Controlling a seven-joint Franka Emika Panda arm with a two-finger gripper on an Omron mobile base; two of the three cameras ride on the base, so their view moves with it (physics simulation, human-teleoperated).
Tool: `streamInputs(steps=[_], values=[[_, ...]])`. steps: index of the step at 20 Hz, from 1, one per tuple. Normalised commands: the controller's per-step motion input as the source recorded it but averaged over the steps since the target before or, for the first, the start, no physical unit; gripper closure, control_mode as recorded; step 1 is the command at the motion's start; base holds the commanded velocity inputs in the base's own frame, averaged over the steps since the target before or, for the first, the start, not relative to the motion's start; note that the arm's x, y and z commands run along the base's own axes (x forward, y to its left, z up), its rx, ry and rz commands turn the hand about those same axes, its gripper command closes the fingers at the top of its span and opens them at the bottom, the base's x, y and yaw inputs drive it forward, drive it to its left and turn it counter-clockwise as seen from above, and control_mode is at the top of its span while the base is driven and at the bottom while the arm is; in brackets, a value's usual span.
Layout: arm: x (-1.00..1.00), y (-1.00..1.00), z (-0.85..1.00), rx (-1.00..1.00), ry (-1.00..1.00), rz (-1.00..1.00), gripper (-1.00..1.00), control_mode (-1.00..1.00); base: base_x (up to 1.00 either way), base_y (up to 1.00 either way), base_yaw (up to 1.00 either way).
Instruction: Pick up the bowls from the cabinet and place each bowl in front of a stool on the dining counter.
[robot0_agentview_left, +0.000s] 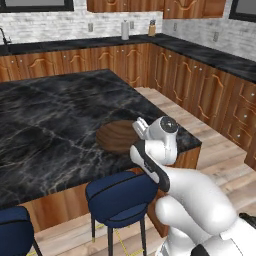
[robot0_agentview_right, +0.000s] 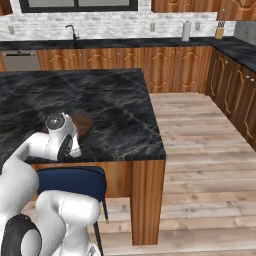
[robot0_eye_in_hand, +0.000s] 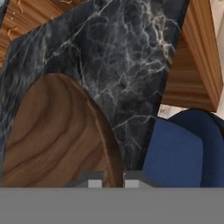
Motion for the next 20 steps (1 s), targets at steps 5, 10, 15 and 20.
streamInputs(steps=[5, 10, 15, 20], values=[[0.24, 0.09, -0.27, 0.00, 0.00, 0.00, 1.00, -1.00, 0.00, 0.00, 0.00], [0.33, 0.02, -0.20, 0.00, 0.00, -0.01, 1.00, -1.00, 0.00, 0.00, 0.00], [0.35, 0.06, -0.18, 0.00, 0.00, -0.01, 1.00, -1.00, 0.00, 0.00, 0.00], [0.39, 0.14, -0.19, 0.00, 0.00, -0.01, 1.00, -1.00, 0.00, 0.00, 0.00]])
